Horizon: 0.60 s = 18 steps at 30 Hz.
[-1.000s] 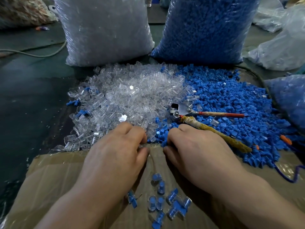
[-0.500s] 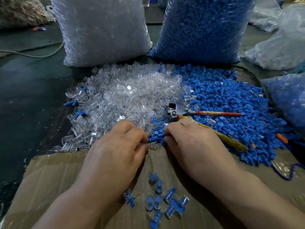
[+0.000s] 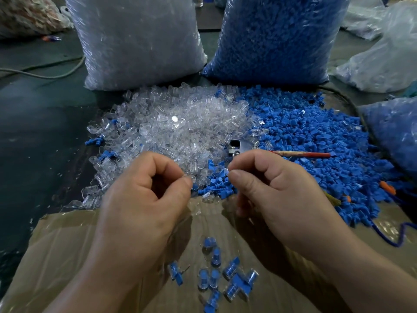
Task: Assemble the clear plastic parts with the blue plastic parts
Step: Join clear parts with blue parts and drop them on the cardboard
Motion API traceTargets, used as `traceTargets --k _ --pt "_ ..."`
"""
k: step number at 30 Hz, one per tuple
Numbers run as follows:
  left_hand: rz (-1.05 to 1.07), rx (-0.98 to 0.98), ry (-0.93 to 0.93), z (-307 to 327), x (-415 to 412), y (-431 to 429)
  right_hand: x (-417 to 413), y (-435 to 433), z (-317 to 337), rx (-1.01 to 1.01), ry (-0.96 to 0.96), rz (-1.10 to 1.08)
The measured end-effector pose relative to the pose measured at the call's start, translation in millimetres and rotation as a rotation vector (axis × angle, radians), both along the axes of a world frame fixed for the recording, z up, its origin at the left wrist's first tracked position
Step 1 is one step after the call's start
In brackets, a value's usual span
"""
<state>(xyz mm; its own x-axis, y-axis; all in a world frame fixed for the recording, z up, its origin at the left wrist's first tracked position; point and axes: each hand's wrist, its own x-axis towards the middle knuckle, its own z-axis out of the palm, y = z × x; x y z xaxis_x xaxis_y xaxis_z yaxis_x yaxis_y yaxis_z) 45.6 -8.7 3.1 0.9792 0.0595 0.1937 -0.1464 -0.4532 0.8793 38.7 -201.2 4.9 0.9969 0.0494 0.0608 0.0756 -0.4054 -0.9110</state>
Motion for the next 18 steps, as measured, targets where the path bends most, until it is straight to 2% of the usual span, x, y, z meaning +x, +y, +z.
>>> traceTargets --k 5,9,14,18 --pt "-0.155 -0.296 0.183 -2.6 2.1 -1.1 -6.0 8.6 0.7 -0.008 -0.144 0.045" --pt "-0.225 -0.489 0.315 -3.5 3.7 -0.2 -8.3 13.3 0.4 -0.175 -0.365 0.037" --pt "-0.245 -0.57 0.406 -3.8 5.4 -1.3 -9.4 15.4 1.7 -0.248 -0.514 0.025" --pt "-0.266 -0.601 0.461 0.4 5.1 -3.1 -7.3 17.6 -0.4 -0.3 -0.513 0.095"
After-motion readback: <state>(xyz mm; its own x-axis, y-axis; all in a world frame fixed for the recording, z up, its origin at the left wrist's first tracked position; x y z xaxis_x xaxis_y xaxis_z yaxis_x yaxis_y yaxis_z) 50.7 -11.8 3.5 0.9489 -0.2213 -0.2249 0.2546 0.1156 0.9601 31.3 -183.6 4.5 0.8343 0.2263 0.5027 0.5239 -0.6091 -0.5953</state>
